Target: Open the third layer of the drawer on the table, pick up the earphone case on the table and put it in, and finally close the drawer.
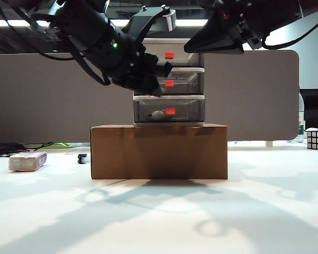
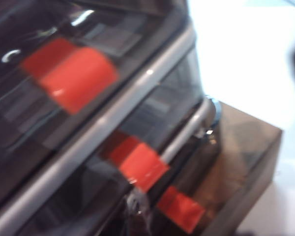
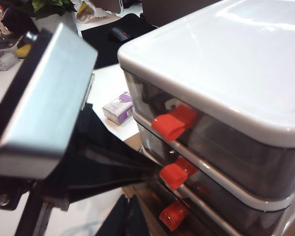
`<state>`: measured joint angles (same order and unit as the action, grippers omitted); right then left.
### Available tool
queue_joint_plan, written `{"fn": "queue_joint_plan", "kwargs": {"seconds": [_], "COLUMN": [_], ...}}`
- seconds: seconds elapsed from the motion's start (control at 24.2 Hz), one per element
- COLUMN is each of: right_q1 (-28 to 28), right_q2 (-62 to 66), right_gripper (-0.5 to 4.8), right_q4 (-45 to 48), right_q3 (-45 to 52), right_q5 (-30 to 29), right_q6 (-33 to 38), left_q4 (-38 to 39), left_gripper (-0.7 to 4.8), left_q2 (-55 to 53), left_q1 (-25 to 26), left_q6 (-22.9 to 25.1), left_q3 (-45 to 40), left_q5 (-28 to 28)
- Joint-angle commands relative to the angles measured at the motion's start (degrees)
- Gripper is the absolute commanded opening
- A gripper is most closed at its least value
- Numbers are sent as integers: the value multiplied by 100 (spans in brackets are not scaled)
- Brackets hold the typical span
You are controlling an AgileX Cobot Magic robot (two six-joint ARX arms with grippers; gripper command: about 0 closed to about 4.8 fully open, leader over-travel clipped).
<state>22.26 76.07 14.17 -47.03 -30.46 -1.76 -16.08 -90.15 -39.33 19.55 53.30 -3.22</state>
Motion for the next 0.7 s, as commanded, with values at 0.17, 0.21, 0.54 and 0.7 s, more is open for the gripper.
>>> {"fn": "queue_joint_plan", "kwargs": {"seconds": [0.17, 0.21, 0.54, 0.7], "right_q1": [2, 2, 4, 4], "right_q2": [-525, -664, -3668, -4962], "right_gripper": [-6, -6, -6, -6], "right_q4": [-4, -90, -2804, -3228], "right_q3": [-35, -35, 293, 780], "right_q5": [383, 516, 1705, 2295], "right_q6": [-330, -369, -992, -719], "left_q4": [282, 428, 1838, 1714], "left_gripper": [-6, -6, -6, -6], "left_q2": [286, 446, 4345, 5930], "left_q1": [-24, -46, -278, -278], "left_q6": [22, 20, -774, -1303], "left_q3": [-2, -15, -1884, -2874], "left_q5": [-63, -63, -107, -133]}}
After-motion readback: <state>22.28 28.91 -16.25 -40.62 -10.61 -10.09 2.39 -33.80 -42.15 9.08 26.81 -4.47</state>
